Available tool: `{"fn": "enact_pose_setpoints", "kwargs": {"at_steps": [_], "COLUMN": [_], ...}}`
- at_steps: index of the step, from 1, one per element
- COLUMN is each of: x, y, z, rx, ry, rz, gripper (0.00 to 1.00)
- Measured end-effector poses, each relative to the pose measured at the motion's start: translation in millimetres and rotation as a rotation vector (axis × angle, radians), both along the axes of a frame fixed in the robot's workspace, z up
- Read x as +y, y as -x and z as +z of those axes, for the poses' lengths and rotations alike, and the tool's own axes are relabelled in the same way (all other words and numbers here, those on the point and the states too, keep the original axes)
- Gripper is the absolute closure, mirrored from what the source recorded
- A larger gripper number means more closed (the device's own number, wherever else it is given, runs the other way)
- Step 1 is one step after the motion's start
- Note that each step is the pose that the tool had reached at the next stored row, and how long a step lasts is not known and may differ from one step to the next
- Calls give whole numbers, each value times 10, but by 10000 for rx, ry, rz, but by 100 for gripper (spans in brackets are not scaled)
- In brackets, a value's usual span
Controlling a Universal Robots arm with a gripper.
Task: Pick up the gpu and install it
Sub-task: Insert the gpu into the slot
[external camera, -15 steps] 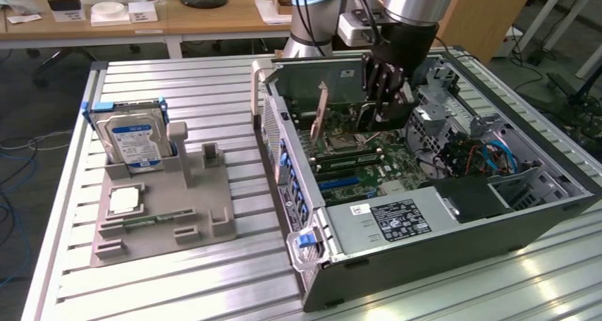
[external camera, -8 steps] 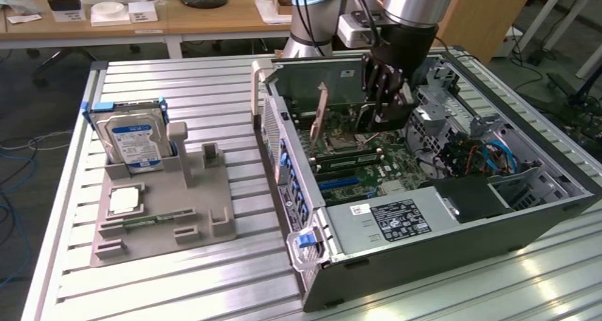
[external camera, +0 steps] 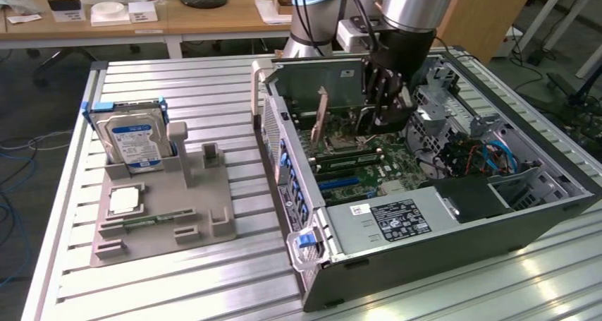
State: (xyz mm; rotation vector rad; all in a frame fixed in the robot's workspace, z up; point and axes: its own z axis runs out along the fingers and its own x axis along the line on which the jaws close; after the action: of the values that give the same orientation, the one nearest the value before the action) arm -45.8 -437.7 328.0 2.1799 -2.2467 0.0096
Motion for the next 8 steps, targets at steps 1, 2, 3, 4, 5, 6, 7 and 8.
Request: {"fn": "enact_pose_setpoints", "kwargs": {"at_steps": [1, 2, 3, 4, 5, 6, 7, 8], "x": [0, 0, 0, 0, 0, 0, 0, 0], "y": [1, 2, 2, 2, 2, 2, 2, 3], "z": [-15, -32, -49, -67, -85, -103, -116, -122], "rx": [-1, -2, -1, -1, -1, -1, -11, -29], "ry": [0, -1, -1, 0, -1, -1, -1, -1], "rz": [-2, -3, -3, -3, -2, -2, -4, -5], "gripper": [72, 72, 72, 72, 72, 72, 72, 72]}}
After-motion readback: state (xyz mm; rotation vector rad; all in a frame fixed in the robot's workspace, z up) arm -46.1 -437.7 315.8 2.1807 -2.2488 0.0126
